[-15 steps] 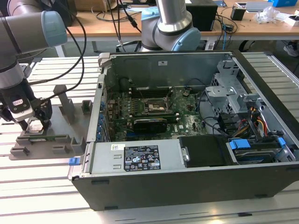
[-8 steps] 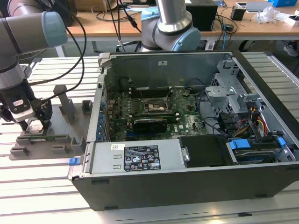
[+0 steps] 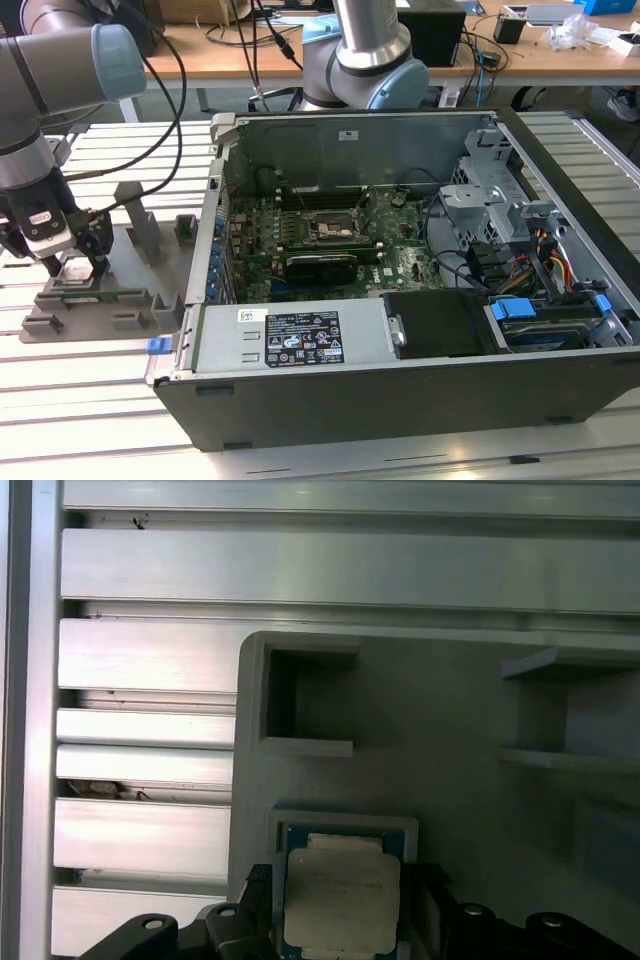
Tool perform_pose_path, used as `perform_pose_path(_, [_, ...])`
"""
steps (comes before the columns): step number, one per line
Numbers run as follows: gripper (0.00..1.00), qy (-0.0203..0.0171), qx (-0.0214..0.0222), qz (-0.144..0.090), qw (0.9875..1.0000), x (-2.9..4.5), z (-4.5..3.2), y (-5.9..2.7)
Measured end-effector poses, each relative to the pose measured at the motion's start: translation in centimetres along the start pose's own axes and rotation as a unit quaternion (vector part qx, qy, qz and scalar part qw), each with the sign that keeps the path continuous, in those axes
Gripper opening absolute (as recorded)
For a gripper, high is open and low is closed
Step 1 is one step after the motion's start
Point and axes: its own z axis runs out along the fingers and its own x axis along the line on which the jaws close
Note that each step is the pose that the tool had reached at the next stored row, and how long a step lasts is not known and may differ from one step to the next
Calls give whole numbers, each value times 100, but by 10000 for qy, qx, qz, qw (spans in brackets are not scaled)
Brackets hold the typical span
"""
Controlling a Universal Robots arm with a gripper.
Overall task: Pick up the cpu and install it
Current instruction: 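Pick up the cpu and move it towards the insertion slot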
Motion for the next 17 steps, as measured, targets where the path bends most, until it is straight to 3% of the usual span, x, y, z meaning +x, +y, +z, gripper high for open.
perform_pose_path(5, [66,0,6,1,10000,0,1,0])
perform_pose_path(8, [55,1,7,1,10000,1,0,0])
perform_pose_path(15, [55,0,9,1,10000,0,0,0])
perform_pose_path(16, [55,-2,17,2,10000,0,-9,0])
perform_pose_path(17, [55,-1,18,1,10000,3,-70,-1])
